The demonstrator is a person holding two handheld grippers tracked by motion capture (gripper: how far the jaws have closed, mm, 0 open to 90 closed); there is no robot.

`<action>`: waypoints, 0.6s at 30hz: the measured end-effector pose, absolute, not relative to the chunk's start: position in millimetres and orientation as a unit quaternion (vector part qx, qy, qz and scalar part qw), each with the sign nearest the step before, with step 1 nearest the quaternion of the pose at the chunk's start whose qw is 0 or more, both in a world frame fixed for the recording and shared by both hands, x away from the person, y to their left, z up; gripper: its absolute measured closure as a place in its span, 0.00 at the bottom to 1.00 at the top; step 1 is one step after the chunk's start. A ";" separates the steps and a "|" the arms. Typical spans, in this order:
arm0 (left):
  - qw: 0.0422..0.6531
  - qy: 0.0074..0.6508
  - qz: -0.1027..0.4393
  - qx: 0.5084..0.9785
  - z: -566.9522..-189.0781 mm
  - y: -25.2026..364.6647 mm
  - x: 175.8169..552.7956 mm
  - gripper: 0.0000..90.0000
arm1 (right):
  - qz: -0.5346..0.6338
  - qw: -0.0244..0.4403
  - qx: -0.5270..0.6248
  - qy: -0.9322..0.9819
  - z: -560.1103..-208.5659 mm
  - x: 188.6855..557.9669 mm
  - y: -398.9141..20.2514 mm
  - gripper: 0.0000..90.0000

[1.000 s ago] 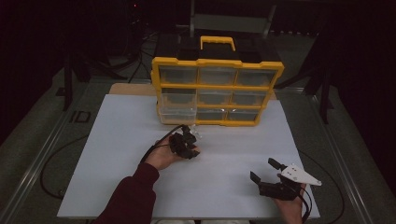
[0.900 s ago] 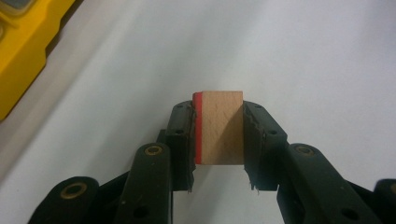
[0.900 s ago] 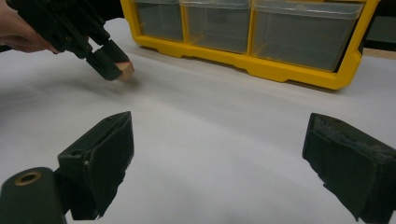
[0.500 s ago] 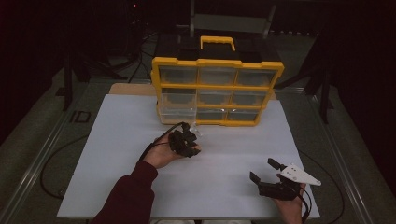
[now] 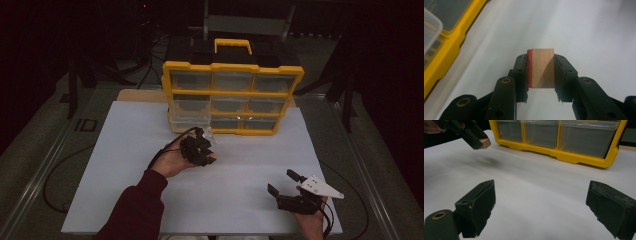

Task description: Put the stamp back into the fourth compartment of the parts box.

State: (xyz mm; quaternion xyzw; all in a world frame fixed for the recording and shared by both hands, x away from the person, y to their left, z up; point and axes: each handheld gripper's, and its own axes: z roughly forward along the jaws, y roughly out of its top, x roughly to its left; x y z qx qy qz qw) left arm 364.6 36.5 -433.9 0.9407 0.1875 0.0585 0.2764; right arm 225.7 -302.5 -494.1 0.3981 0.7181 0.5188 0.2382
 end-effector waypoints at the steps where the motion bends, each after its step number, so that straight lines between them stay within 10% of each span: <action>1: 0.276 0.185 0.060 0.941 -432.3 37.2 365.5 0.74 | 0.519 0.238 0.398 0.718 -494.1 225.7 -302.5 0.10; 18: 0.291 0.184 0.058 0.937 -408.2 40.7 368.1 0.74 | 0.519 0.237 0.397 0.718 -494.2 225.6 -302.5 0.10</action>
